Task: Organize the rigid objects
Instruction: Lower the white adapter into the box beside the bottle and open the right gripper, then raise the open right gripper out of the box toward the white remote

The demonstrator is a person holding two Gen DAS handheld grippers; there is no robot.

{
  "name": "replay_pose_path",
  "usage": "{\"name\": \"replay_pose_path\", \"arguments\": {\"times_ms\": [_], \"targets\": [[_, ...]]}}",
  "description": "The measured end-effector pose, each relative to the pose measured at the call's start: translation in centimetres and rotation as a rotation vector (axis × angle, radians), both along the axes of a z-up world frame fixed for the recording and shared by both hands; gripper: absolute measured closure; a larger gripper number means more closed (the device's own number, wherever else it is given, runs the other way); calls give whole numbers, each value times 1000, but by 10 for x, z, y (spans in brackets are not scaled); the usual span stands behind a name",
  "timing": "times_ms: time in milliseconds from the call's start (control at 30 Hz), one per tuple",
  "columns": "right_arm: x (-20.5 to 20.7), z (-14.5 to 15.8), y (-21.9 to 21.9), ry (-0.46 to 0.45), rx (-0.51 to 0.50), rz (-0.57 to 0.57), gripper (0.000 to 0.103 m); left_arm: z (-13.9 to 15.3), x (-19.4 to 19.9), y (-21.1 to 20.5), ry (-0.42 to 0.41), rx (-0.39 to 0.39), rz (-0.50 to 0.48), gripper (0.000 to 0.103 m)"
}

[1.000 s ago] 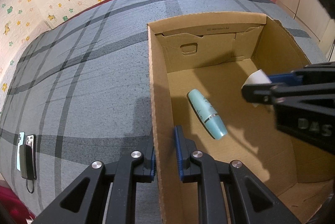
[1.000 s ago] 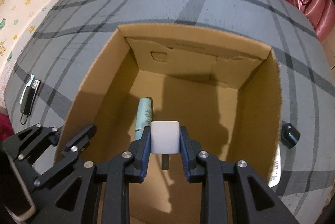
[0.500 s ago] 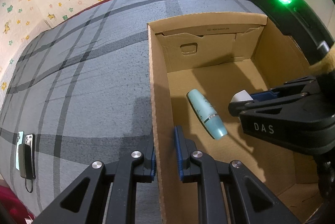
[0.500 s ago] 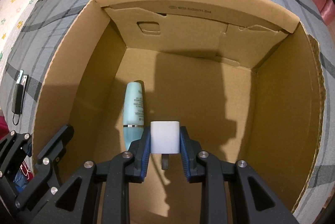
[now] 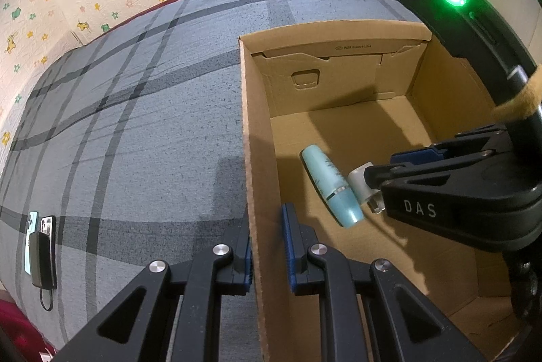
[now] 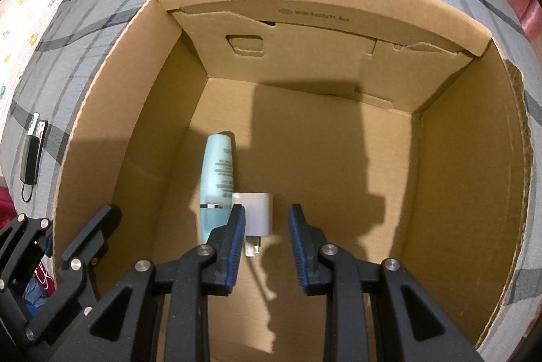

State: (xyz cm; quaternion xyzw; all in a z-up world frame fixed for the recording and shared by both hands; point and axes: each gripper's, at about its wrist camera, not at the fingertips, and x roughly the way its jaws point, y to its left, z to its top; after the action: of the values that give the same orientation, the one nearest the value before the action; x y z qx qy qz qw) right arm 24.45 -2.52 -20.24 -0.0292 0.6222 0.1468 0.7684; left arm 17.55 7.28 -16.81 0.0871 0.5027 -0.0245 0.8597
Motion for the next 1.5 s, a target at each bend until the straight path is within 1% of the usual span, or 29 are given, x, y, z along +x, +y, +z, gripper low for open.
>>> {"name": "replay_pose_path", "arguments": {"times_ms": [100, 267, 333, 400, 533, 600, 767, 867, 933, 1000, 1133, 1200, 1300, 1500], "targets": [[-1, 3, -3, -11, -3, 0, 72, -1, 1, 0, 0, 3, 0, 87], [-4, 8, -3, -22, 3, -3, 71, -1, 1, 0, 1, 1, 0, 87], [-7, 11, -4, -32, 0, -5, 67, -1, 1, 0, 2, 3, 0, 87], [-9, 17, -5, -45, -1, -5, 60, -1, 1, 0, 2, 2, 1, 87], [-14, 32, -9, -74, 15, -7, 56, -1, 1, 1, 2, 1, 1, 87], [-17, 41, -11, -96, 22, -10, 52, -1, 1, 1, 2, 3, 1, 87], [-20, 60, -16, -141, 23, -17, 46, -2, 1, 1, 2, 5, 1, 87], [-21, 69, -18, -157, 32, -26, 35, -2, 2, 2, 1, 1, 1, 87], [-22, 74, -19, -172, 35, -34, 31, -1, 1, 0, 2, 4, 1, 87], [-24, 81, -22, -195, 30, -40, 24, -2, 1, 1, 2, 8, 0, 87], [-27, 94, -32, -221, 26, -54, 17, -2, 2, 1, 2, 8, 1, 87], [-28, 100, -39, -235, 31, -65, 11, -2, 1, 0, 2, 10, 1, 87], [-31, 109, -50, -269, 17, -73, 5, -1, 1, 0, 2, 12, 1, 87], [-35, 121, -76, -297, 4, -91, 4, -1, 1, -1, 2, 14, 1, 87]]}}
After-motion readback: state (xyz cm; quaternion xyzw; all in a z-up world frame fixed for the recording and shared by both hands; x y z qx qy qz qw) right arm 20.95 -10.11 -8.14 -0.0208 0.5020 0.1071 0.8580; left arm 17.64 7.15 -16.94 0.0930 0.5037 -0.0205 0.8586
